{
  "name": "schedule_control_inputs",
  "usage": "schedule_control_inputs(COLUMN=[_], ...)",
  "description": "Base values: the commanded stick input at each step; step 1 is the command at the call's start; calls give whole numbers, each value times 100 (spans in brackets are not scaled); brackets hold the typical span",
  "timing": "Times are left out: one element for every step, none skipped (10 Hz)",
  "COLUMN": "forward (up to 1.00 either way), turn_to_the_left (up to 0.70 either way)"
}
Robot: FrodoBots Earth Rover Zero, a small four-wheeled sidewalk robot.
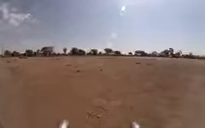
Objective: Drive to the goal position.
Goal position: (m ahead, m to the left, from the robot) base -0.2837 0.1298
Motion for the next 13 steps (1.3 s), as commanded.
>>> schedule_control_inputs(forward=[0,0,0,0,0,0,0,0,0,0,0,0,0], turn_to_the_left=[-70,-70,-70,-70,-70,-70,-70,-70,-70,-70,-70,-70,-70])
